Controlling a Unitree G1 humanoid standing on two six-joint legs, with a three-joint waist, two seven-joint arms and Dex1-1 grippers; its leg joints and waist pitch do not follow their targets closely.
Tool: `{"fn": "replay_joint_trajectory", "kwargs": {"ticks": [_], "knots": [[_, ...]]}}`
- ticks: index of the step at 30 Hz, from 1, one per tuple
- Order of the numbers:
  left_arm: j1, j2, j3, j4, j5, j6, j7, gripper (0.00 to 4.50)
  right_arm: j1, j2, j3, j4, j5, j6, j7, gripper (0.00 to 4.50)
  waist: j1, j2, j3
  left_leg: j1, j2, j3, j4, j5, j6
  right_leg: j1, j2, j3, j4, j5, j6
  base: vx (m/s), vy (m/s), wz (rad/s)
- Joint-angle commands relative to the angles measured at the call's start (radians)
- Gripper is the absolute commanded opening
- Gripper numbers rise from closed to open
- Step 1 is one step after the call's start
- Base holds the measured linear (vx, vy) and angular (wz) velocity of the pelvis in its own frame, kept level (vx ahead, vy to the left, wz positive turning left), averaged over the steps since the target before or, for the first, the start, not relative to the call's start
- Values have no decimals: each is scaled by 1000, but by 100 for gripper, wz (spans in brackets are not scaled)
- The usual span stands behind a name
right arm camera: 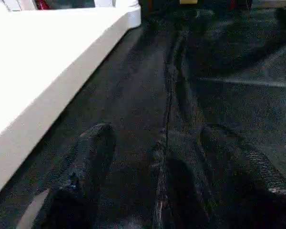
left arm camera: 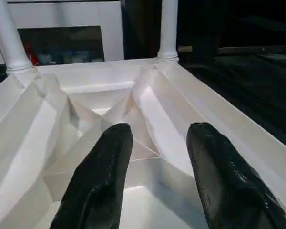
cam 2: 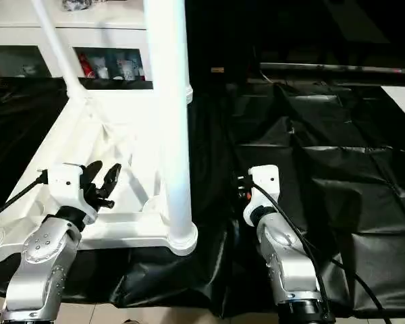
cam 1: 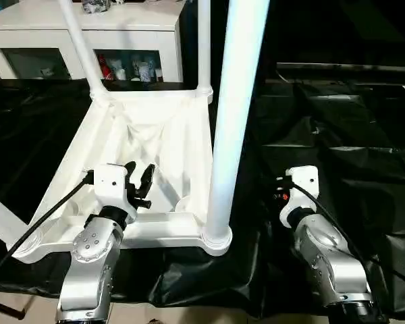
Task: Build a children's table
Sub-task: Rotate leg to tighten
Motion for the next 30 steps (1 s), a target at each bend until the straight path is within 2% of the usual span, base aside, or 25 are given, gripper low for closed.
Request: {"fn": "replay_joint_trajectory", "kwargs": {"ticks": [1, 4, 10, 12, 13, 14, 15, 16, 17, 18, 19, 20, 21, 22, 23, 24, 25, 26, 27, 28, 29, 30], "knots": [[3, 13, -7, -17, -2, -5, 11, 219, -1, -5, 1, -19, -3, 17, -10, 321, 0, -5, -56, 14, 15, -9, -77, -305, -30, 33, -38, 31, -85, -220, -119, 0, 0, 0], [7, 14, -5, -21, 0, -5, 10, 219, -5, -6, 6, -10, -4, 15, -9, 321, 0, -2, -57, 15, 15, -9, -77, -302, -30, 31, -38, 31, -84, -219, -122, 0, 0, 0], [11, 12, -5, -25, -5, 0, 14, 219, -9, -5, 11, -11, -7, 19, -7, 321, 0, -2, -58, 12, 15, -8, -74, -275, -25, 32, -38, 31, -82, -183, -129, 0, 0, 0], [11, 14, -8, -24, -8, 1, 16, 219, -9, -6, 12, -10, -7, 19, -6, 321, 2, -2, -65, 0, 10, -5, -60, -146, 0, 28, -33, 29, -71, -28, -159, 0, 0, 0], [11, 15, -9, -24, -9, 2, 16, 219, -9, -6, 12, -10, -7, 19, -6, 321, 3, -1, -75, -10, 2, -2, -43, -5, 40, 21, -25, 21, -56, 147, -194, 0, 0, 0], [10, 16, -10, -24, -11, 2, 16, 219, -10, -6, 13, -9, -7, 18, -6, 321, 4, 0, -90, -23, -11, 1, -20, 156, 100, 10, -12, 9, -37, 354, -230, 0, 0, 0], [10, 17, -10, -24, -11, 2, 16, 219, -11, -6, 13, -8, -7, 18, -6, 321, 5, 0, -100, -30, -19, 1, -5, 251, 139, 2, -6, 2, -27, 469, -247, 0, 0, 0], [9, 18, -10, -23, -11, 2, 16, 219, -12, -6, 14, -7, -7, 17, -6, 321, 7, 1, -116, -43, -32, 1, 17, 353, 214, -13, 1, -11, -20, 599, -276, -66, 12, 1], [7, 19, -9, -22, -11, 2, 16, 219, -12, -4, 14, -6, -7, 17, -7, 321, 10, 2, -118, -61, -38, 2, 27, 361, 279, -36, 1, -20, -35, 612, -298, -66, 12, 1], [7, 20, -9, -22, -11, 3, 15, 219, -12, -4, 14, -6, -6, 17, -8, 321, 10, 3, -125, -69, -39, 0, 36, 345, 302, -38, -1, -22, -33, 595, -302, -103, 12, 4], [7, 20, -10, -22, -11, 3, 15, 219, -12, -3, 14, -6, -6, 16, -8, 321, 11, 4, -118, -82, -34, 1, 38, 239, 324, -60, -7, -29, -63, 437, -306, -156, 21, 5], [7, 21, -10, -23, -11, 4, 15, 219, -11, -3, 14, -6, -6, 16, -8, 321, 11, 12, -111, -84, -20, -1, 34, 100, 316, -79, -11, -40, -92, 194, -294, -156, 21, 5], [7, 21, -10, -24, -11, 4, 15, 219, -11, -3, 14, -6, -6, 16, -9, 321, 8, 16, -109, -84, -15, -2, 28, 30, 304, -83, -11, -48, -102, 62, -275, -197, 41, -1], [7, 22, -10, -25, -10, 5, 15, 219, -11, -3, 14, -6, -6, 16, -9, 321, 1, 22, -97, -81, -2, -2, 9, -142, 258, -99, -4, -67, -125, -195, -209, -223, 47, -9], [7, 23, -10, -25, -11, 6, 16, 219, -11, -3, 14, -7, -7, 16, -9, 321, -11, 30, -83, -86, 23, -3, -30, -333, 211, -104, 21, -96, -117, -370, -121, -223, 47, -9], [7, 23, -10, -26, -11, 6, 16, 219, -11, -3, 14, -7, -7, 16, -10, 321, -8, 46, -75, -107, 63, -9, -94, -445, 189, -85, 43, -113, -47, -390, -81, -232, 7, -11], [7, 24, -11, -25, -11, 6, 16, 219, -11, -4, 14, -7, -9, 14, -11, 321, 31, 45, -66, -153, 114, -5, -178, -525, 143, -21, 45, -114, 190, -292, -56, -286, -4, 5], [7, 25, -12, -25, -11, 6, 16, 219, -11, -5, 15, -7, -11, 13, -13, 321, 86, 40, -56, -181, 105, 64, -213, -687, 58, -9, 48, -99, 249, -325, -49, -286, -4, 5], [8, 25, -13, -25, -12, 5, 16, 219, -10, -7, 15, -8, -15, 11, -16, 321, 97, 30, -66, -173, 119, 57, -192, -650, 43, 1, 26, -39, 239, -349, -24, -259, -78, 23], [9, 25, -13, -26, -12, 5, 15, 219, -9, -7, 15, -9, -17, 10, -18, 321, 52, -57, -106, -72, 26, 77, 54, -411, -34, -100, -35, 31, 88, -502, 45, -203, -131, 19], [11, 28, -15, -25, -8, 6, 15, 219, -6, -8, 11, -10, -20, 7, -25, 321, 59, -61, -44, -79, -61, -13, 311, -207, 15, -190, -122, 115, -133, -873, 10, -203, -131, 19], [14, 28, -16, -25, -7, 4, 15, 219, -2, -9, 6, -11, -23, 5, -33, 321, 63, -36, -34, -123, -87, -38, 328, -150, 38, -142, -122, 119, -136, -975, 19, -223, -41, 4]]}}
